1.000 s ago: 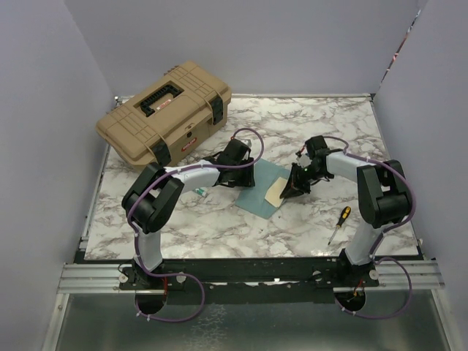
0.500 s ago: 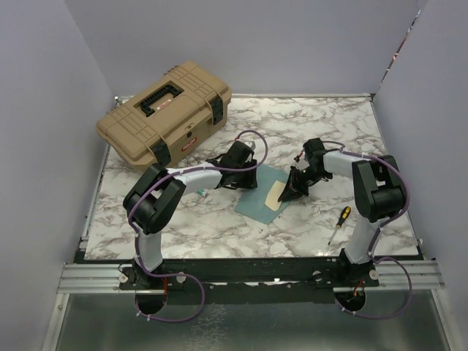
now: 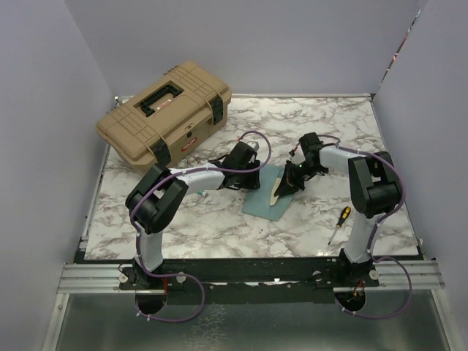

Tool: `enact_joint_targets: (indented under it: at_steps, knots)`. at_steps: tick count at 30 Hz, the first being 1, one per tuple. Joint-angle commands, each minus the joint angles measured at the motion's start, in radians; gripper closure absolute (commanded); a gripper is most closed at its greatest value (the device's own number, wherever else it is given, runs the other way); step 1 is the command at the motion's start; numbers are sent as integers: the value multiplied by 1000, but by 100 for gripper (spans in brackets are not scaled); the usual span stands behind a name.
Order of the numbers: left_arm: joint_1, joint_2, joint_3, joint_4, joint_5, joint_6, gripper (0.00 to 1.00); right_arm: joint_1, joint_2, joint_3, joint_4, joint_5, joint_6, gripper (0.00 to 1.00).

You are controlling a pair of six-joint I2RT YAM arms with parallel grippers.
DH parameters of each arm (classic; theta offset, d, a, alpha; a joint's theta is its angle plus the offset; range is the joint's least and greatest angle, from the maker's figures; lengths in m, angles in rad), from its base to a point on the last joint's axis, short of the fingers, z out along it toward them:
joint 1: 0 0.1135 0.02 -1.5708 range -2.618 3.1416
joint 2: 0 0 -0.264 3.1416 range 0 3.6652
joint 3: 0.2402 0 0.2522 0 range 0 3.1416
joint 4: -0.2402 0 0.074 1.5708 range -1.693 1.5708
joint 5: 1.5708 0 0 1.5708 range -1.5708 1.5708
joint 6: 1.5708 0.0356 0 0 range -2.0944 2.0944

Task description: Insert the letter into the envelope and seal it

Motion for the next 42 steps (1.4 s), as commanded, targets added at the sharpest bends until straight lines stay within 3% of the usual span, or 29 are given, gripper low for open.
enact_joint_targets:
  at_steps: [1,6,8,21,34,42]
  knots:
    - [-11,47,-28,-86,-45,-1,55,17,-40,0,2,87,-8,84]
    - [-10,40,-30,-88,-65,-17,55,17,-150,-53,32,223,15,54]
    - [-11,39,-28,-87,-68,-23,55,17,-194,-71,49,272,27,51]
    - [-10,33,-1,-57,-91,-79,49,21,-334,-228,312,408,112,58]
    - [-11,104,54,-54,-104,-52,49,24,-256,-258,415,432,148,70]
    - [-10,127,61,-54,-45,-46,49,24,-215,-264,470,381,157,69]
